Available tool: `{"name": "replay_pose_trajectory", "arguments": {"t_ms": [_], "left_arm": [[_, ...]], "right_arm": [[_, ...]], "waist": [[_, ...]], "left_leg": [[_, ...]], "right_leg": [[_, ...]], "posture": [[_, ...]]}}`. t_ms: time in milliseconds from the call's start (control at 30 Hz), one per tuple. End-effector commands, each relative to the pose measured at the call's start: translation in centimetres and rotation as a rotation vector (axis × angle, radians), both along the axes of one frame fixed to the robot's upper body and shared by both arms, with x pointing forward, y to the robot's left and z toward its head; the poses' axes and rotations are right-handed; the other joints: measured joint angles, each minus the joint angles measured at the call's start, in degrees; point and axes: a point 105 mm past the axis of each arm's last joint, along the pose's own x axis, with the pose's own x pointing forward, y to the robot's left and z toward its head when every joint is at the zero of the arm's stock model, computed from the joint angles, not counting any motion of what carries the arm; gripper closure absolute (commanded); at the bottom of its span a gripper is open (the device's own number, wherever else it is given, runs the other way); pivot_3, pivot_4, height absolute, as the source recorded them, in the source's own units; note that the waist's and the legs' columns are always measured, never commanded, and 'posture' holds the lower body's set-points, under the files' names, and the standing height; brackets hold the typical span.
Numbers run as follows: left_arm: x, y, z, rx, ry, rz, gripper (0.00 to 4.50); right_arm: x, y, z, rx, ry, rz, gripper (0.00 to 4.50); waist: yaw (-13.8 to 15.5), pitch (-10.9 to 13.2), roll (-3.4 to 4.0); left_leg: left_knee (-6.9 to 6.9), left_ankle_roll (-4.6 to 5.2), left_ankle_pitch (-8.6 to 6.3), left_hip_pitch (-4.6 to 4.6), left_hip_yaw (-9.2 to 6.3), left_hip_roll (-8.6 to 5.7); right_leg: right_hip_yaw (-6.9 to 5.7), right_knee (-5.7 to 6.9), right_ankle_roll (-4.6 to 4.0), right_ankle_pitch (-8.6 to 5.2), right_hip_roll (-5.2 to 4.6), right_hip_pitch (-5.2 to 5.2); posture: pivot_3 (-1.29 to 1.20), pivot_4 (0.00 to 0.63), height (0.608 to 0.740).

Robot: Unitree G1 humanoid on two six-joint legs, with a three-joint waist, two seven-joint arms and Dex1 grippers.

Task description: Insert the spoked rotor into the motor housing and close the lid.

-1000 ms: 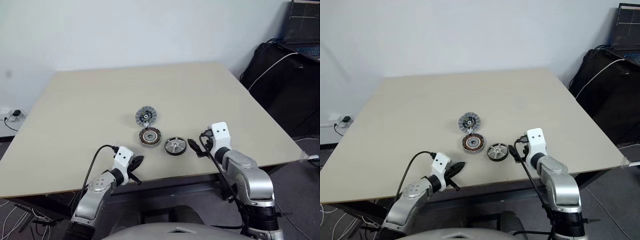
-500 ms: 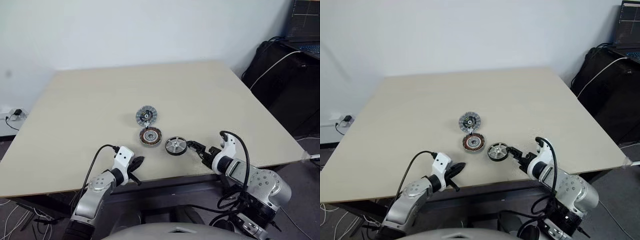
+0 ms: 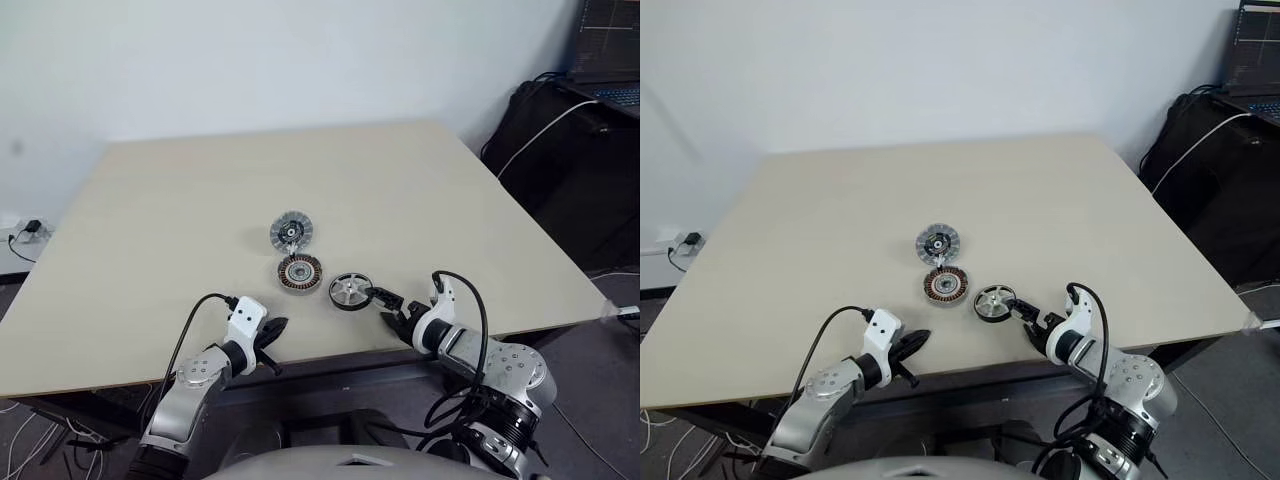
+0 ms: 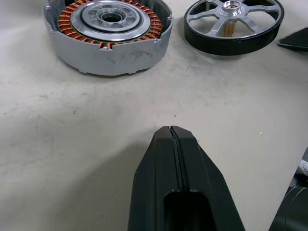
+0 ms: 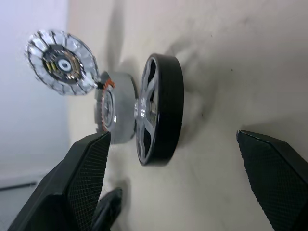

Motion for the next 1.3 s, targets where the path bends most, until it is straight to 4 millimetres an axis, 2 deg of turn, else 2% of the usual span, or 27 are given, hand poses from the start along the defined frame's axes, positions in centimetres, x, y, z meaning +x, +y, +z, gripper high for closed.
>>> {"name": "replay_pose_trajectory", "arguments": {"t_ms": [33,433,533,800,900,1133,1233,1300], "left_arm": [[0.5,-0.2,1.2,-0.014,-0.045,-0.003,4.50],[0.5,0.0,1.1,-0.011,-0.044,0.007,4.50],[0.5,0.0,1.1,-0.012,-0.045,0.010,4.50],[0.6,0.0,1.2,-0.011,-0.049,0.012,4.50],[0.6,-0.1,1.2,-0.011,-0.050,0.011,4.50],[0.9,-0.1,1.2,-0.012,-0.055,0.011,4.50],[0.8,0.0,1.3,-0.011,-0.055,0.013,4.50],[0.8,0.0,1.2,-0.011,-0.053,0.015,4.50]], "right_arm": [[1.8,3.6,1.6,0.151,-0.078,-0.005,0.04],[3.3,5.5,1.9,0.230,-0.102,-0.006,0.04],[3.3,5.7,1.8,0.224,-0.095,0.001,0.66],[3.2,5.1,1.3,0.183,-0.076,-0.016,3.32],[3.0,5.0,1.0,0.169,-0.068,-0.018,4.13],[1.9,4.5,0.2,0.051,-0.028,0.021,4.13],[1.9,4.3,1.2,0.022,-0.083,0.020,4.13],[2.4,4.2,3.0,0.036,-0.163,-0.006,4.13]], "waist": [[-0.2,0.0,0.00],[-0.3,0.0,0.04],[-0.3,0.0,0.07],[-0.3,0.1,0.07],[-0.3,0.1,0.07],[-0.3,0.0,0.07],[-0.2,0.0,0.10],[0.0,0.0,0.10]], "left_leg": [[0.00,0.00,0.00,0.00,0.00,0.00],[-0.02,0.03,-0.01,-0.01,0.02,0.01],[-0.02,0.04,-0.01,-0.02,0.03,0.01],[-0.02,0.05,-0.02,-0.02,0.03,0.01],[-0.02,0.05,-0.02,-0.01,0.03,0.01],[-0.02,0.05,-0.02,-0.01,0.04,0.01],[-0.04,0.09,-0.04,-0.01,0.03,0.01],[-0.04,0.11,-0.05,-0.02,0.03,0.01]], "right_leg": [[0.00,0.01,0.00,0.00,0.00,0.01],[0.03,-0.02,0.00,0.00,0.02,-0.01],[0.04,-0.03,0.01,0.00,0.02,-0.01],[0.05,-0.03,0.01,0.00,0.02,-0.01],[0.05,-0.03,0.01,0.00,0.02,0.00],[0.04,-0.04,0.01,0.00,0.02,0.01],[0.08,-0.06,0.06,-0.04,0.01,0.02],[0.08,-0.09,0.07,-0.05,0.01,0.02]], "posture": [[0.00,0.000,0.740],[0.00,0.000,0.740],[0.00,0.000,0.740],[0.00,0.000,0.740],[0.00,0.000,0.740],[0.00,0.000,0.740],[0.00,0.000,0.740],[0.00,0.000,0.740]]}}
